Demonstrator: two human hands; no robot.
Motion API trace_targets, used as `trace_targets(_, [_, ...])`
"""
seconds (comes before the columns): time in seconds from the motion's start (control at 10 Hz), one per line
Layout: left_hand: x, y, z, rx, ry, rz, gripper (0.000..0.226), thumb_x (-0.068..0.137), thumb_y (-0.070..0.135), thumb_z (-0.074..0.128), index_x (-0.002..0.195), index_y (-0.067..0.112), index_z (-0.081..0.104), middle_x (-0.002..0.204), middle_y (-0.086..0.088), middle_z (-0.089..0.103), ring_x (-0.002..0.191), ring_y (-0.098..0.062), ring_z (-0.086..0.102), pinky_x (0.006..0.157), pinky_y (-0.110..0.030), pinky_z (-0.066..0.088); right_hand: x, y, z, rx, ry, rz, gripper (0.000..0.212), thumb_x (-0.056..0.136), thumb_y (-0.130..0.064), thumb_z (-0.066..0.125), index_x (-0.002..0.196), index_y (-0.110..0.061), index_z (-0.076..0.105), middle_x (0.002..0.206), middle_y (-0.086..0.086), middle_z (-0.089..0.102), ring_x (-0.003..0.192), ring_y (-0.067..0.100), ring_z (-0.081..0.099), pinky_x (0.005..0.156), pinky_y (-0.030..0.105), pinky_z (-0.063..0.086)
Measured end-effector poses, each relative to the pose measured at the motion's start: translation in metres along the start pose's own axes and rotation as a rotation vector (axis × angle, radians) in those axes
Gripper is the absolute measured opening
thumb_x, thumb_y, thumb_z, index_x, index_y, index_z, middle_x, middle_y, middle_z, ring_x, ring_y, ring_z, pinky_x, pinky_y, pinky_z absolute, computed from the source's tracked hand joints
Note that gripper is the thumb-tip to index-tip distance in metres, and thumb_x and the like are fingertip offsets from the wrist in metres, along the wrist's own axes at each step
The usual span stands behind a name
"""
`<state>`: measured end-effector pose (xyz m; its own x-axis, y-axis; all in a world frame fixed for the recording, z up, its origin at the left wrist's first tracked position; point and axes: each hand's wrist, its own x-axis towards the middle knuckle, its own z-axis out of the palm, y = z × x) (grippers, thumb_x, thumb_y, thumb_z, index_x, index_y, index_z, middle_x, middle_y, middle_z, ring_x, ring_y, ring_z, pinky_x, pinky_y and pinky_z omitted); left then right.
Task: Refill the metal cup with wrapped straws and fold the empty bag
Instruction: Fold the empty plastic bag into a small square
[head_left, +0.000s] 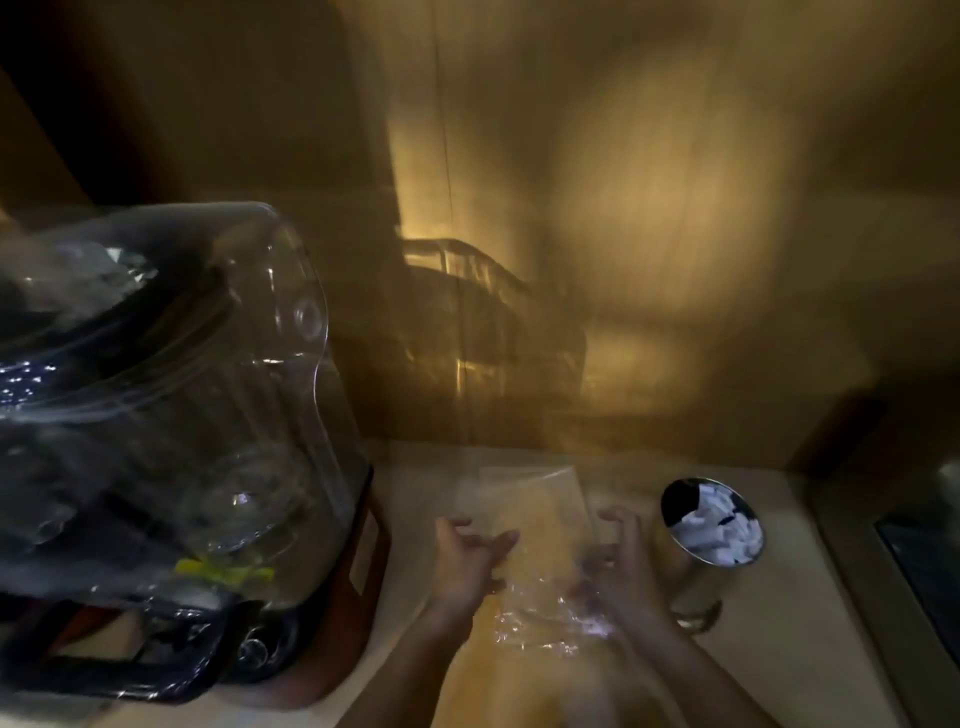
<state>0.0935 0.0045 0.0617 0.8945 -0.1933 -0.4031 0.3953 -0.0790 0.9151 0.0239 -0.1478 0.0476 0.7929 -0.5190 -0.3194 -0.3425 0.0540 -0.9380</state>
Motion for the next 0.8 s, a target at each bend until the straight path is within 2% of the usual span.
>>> trace_targets(0.1, [0.006,-0.022,-0.005,0.091,-0.076,-0.010,0.040,0.071,0.002,0.074,0.093,0.016,0.043,0.098,-0.007,0.049,0.077,-0.018,0.054,0.057,-0.029,0.046,0.004,0.026,0.007,-0.080,-0.045,0.076,0.039,0.073,0.024,0.042,0.077,-0.014,0.048,0.063,0.006,0.046,0.036,0.007,0.045,0.033,0.013,0.032])
trace_targets(0.2, [0.012,-0.040,-0.007,0.164,-0.101,0.036,0.050,0.067,-0.006,0.073,0.098,0.018,0.042,0.105,-0.007,0.045,0.084,-0.018,0.050,0.064,-0.028,0.049,0.009,0.047,0.011,-0.174,-0.040,0.103,0.032,0.082,0.007,0.049,0.078,-0.024,0.052,0.078,0.001,0.056,0.066,0.015,0.056,0.057,0.025,0.050])
trace_targets(0.3, [0.016,-0.053,-0.008,0.372,-0.014,0.122,0.061,0.070,-0.005,0.071,0.115,0.016,0.036,0.115,-0.008,0.042,0.091,-0.022,0.051,0.073,-0.034,0.050,0.006,0.058,0.017,-0.271,-0.111,0.100,0.027,0.080,0.002,0.058,0.097,-0.018,0.053,0.097,0.004,0.058,0.095,0.026,0.058,0.080,0.036,0.051])
trace_targets(0.4, [0.016,-0.070,-0.010,0.782,-0.045,0.334,0.043,0.078,0.003,0.062,0.115,0.016,0.044,0.118,-0.003,0.044,0.101,-0.023,0.053,0.079,-0.026,0.044,0.006,0.065,0.022,-0.476,-0.115,0.058,0.031,0.076,0.001,0.061,0.106,-0.003,0.055,0.097,0.008,0.051,0.103,0.031,0.055,0.088,0.040,0.046])
trace_targets(0.5, [0.015,-0.081,-0.011,1.112,-0.145,0.351,0.036,0.088,0.022,0.052,0.124,0.021,0.045,0.131,-0.002,0.043,0.116,-0.020,0.047,0.095,-0.027,0.039,0.007,0.070,0.021,-0.789,-0.173,0.062,0.040,0.081,-0.017,0.057,0.119,-0.010,0.049,0.113,0.008,0.046,0.115,0.028,0.047,0.095,0.031,0.039])
trace_targets(0.6, [0.016,-0.086,-0.010,1.257,-0.206,0.347,0.039,0.093,0.035,0.043,0.132,0.027,0.039,0.143,0.001,0.035,0.126,-0.018,0.039,0.103,-0.032,0.033,0.005,0.075,0.020,-1.069,-0.177,0.010,0.043,0.081,-0.029,0.052,0.122,-0.022,0.044,0.127,0.004,0.041,0.118,0.023,0.041,0.095,0.031,0.033])
trace_targets(0.8, [0.025,-0.083,-0.016,1.339,-0.244,0.349,0.045,0.089,0.050,0.043,0.131,0.033,0.041,0.151,0.000,0.028,0.136,-0.018,0.027,0.111,-0.038,0.017,0.003,0.077,0.021,-1.210,-0.160,-0.101,0.044,0.078,-0.028,0.048,0.122,-0.026,0.042,0.134,0.000,0.036,0.126,0.020,0.031,0.099,0.034,0.028])
